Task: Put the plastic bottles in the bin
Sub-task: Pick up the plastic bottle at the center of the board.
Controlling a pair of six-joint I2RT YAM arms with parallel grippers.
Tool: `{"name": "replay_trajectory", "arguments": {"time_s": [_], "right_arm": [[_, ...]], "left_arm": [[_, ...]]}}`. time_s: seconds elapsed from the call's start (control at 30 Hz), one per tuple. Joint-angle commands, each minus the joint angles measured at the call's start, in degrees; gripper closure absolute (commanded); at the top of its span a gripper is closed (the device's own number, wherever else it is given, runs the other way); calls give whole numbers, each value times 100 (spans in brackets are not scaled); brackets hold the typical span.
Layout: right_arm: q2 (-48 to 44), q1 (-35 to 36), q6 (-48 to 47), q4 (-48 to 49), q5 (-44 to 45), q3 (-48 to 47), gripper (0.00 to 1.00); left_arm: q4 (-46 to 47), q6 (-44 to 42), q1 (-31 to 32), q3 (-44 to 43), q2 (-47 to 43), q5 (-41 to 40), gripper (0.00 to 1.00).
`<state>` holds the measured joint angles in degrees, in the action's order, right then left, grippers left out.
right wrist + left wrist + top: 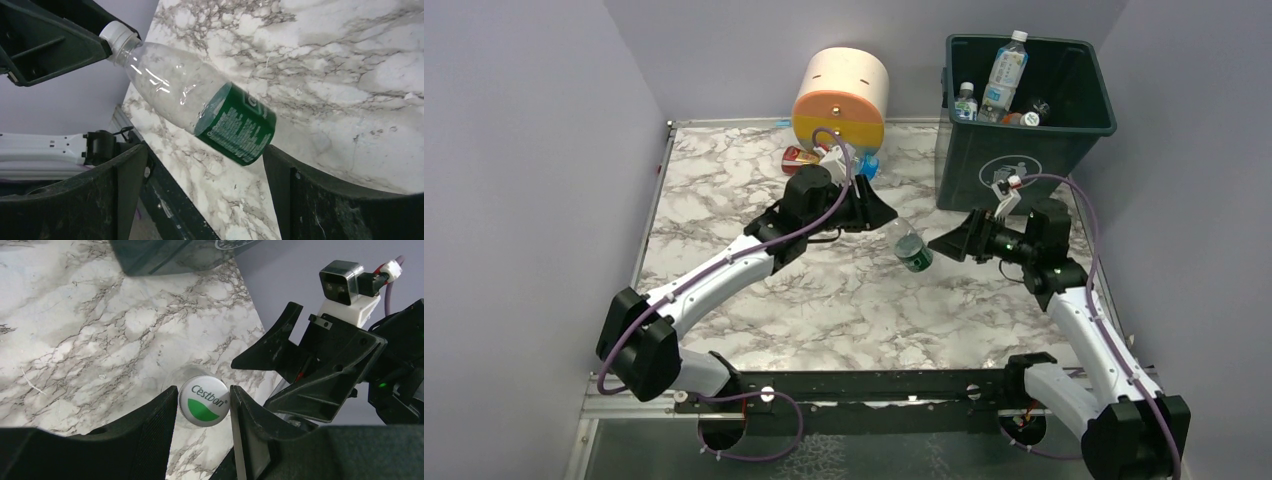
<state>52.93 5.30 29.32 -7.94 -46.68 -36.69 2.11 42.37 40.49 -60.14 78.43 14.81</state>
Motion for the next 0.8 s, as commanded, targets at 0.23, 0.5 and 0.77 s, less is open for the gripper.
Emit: {"name": "replay_trajectory", "arguments": {"time_s": [0.23, 0.5, 0.77], "right_arm": [[-99, 269, -1614, -352, 561, -718, 10], [-186, 885, -1805, -29, 442, -747, 10], [169, 1787, -2127, -168, 1033, -1169, 9]], "left_arm": [[-734, -405, -283, -911, 217, 879, 53], [-1040, -507, -382, -1427, 548, 1404, 53], [-994, -467, -393, -1452, 628, 1598, 53]]}}
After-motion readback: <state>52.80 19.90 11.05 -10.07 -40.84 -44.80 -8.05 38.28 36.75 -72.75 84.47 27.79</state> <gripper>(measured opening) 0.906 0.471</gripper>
